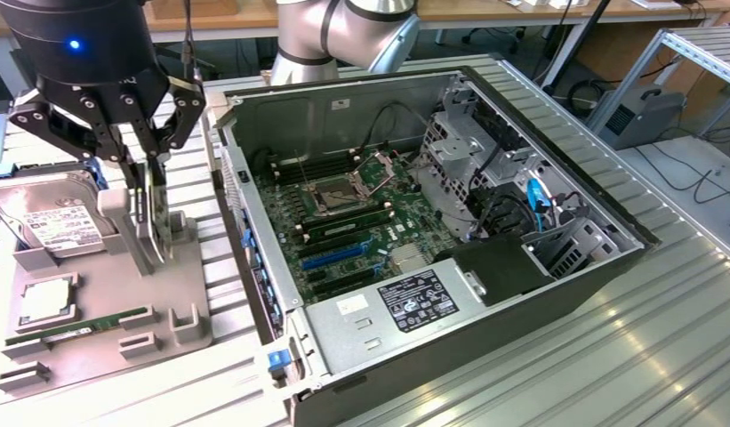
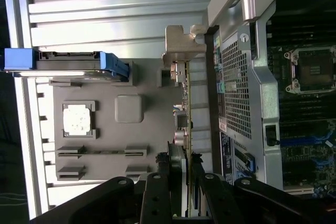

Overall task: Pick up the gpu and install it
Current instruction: 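Pick up the gpu and move the gpu toward the slot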

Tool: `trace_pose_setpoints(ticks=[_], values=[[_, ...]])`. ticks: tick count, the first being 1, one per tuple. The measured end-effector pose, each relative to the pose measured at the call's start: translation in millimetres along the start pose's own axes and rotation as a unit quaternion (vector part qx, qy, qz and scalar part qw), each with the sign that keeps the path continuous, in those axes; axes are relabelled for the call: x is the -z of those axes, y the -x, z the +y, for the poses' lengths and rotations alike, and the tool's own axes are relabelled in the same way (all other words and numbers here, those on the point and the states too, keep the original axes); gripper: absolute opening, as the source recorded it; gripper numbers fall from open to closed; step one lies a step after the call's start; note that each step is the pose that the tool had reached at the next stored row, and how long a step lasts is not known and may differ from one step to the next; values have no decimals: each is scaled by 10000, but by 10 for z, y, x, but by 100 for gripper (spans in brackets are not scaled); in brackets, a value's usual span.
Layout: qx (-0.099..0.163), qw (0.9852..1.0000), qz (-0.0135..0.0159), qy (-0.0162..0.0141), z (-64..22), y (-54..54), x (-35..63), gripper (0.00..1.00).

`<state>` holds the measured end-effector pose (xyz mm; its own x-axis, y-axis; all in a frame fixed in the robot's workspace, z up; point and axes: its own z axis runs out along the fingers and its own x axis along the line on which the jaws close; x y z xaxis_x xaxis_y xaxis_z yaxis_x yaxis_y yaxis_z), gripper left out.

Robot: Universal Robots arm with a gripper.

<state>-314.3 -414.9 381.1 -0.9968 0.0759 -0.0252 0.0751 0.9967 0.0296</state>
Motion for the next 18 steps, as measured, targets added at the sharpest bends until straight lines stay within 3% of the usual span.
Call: trace_pose_setpoints(ticks=[18], values=[[0,10000,0,0,3,3,114,27]])
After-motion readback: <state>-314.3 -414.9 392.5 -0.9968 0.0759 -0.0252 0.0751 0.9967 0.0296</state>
